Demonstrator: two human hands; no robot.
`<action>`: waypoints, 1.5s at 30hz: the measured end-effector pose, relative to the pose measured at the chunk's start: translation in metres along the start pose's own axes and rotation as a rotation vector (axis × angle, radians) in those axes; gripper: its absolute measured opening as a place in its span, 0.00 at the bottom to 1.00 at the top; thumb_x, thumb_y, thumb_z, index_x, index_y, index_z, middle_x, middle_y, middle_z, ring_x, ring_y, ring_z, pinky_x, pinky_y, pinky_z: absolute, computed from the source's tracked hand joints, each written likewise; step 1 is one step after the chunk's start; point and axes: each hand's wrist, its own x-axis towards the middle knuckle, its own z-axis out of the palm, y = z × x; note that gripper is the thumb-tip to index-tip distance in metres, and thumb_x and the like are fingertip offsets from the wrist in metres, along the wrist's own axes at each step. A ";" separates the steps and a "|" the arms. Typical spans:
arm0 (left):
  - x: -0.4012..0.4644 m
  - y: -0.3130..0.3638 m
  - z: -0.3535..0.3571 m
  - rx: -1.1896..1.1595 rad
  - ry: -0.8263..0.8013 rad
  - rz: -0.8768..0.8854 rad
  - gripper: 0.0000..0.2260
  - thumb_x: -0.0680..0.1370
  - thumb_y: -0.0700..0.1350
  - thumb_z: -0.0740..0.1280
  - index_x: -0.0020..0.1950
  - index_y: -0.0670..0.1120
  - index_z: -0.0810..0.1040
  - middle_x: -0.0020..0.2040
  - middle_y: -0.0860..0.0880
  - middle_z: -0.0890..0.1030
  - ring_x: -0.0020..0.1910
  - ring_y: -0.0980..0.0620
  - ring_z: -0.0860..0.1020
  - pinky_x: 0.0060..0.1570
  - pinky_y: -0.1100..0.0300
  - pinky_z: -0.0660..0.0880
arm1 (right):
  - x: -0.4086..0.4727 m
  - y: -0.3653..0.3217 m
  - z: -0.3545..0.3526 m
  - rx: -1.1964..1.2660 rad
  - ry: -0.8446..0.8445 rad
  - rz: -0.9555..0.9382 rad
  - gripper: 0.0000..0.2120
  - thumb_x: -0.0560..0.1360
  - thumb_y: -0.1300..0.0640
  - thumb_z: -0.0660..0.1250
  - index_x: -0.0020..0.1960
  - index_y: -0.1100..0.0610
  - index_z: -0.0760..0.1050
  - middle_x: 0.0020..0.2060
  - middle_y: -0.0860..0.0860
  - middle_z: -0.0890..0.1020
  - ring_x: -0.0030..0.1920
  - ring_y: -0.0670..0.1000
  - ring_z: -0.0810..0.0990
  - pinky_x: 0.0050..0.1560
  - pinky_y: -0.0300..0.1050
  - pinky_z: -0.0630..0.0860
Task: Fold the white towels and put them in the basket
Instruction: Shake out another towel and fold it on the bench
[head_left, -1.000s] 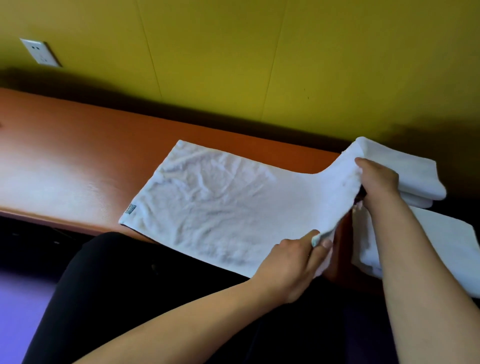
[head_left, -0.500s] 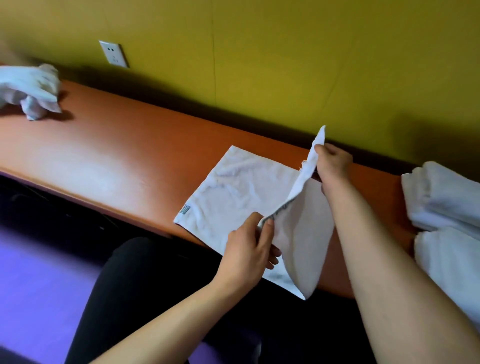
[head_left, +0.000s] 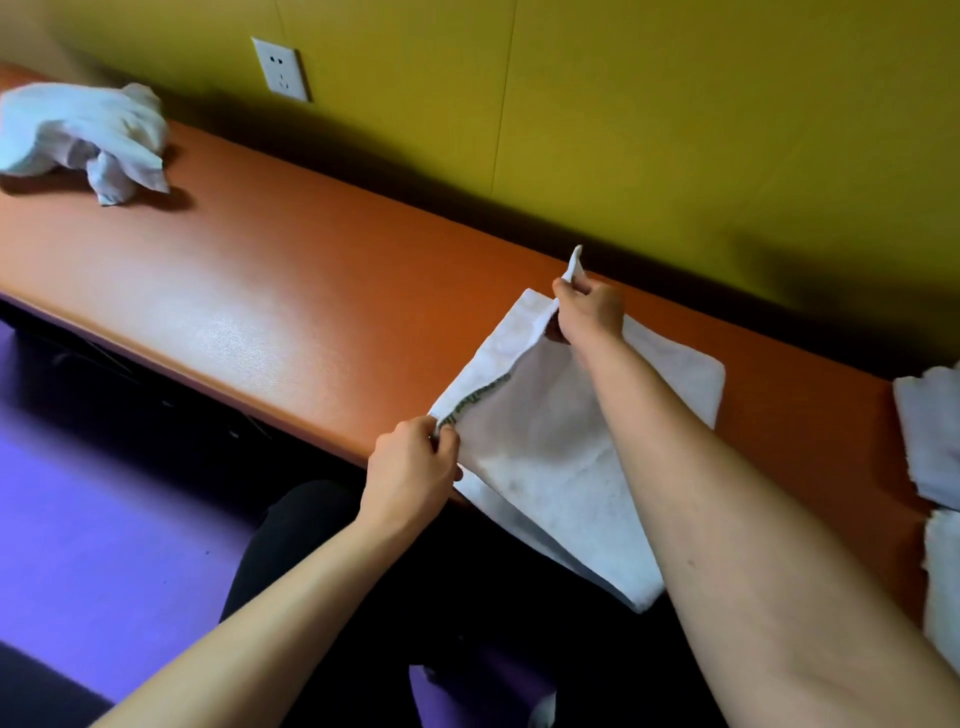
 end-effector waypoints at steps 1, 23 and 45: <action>0.006 -0.008 0.000 0.073 0.003 -0.008 0.14 0.80 0.49 0.60 0.39 0.46 0.78 0.30 0.51 0.83 0.33 0.50 0.82 0.40 0.52 0.81 | -0.005 0.004 0.003 0.016 -0.047 0.021 0.18 0.80 0.52 0.66 0.68 0.57 0.76 0.56 0.57 0.83 0.45 0.53 0.85 0.45 0.48 0.84; 0.023 -0.027 0.009 0.347 -0.057 0.048 0.14 0.80 0.47 0.65 0.60 0.39 0.71 0.58 0.35 0.77 0.57 0.34 0.73 0.57 0.45 0.70 | -0.229 0.196 -0.128 -0.824 -0.150 -0.417 0.28 0.63 0.37 0.74 0.59 0.45 0.72 0.54 0.43 0.73 0.56 0.49 0.73 0.56 0.48 0.69; -0.091 -0.039 -0.042 -0.013 -0.252 0.259 0.17 0.73 0.42 0.74 0.58 0.58 0.79 0.54 0.58 0.81 0.51 0.64 0.79 0.47 0.76 0.70 | -0.250 0.170 -0.185 -0.334 0.218 -0.381 0.10 0.74 0.64 0.68 0.51 0.51 0.76 0.37 0.44 0.81 0.39 0.54 0.81 0.47 0.52 0.76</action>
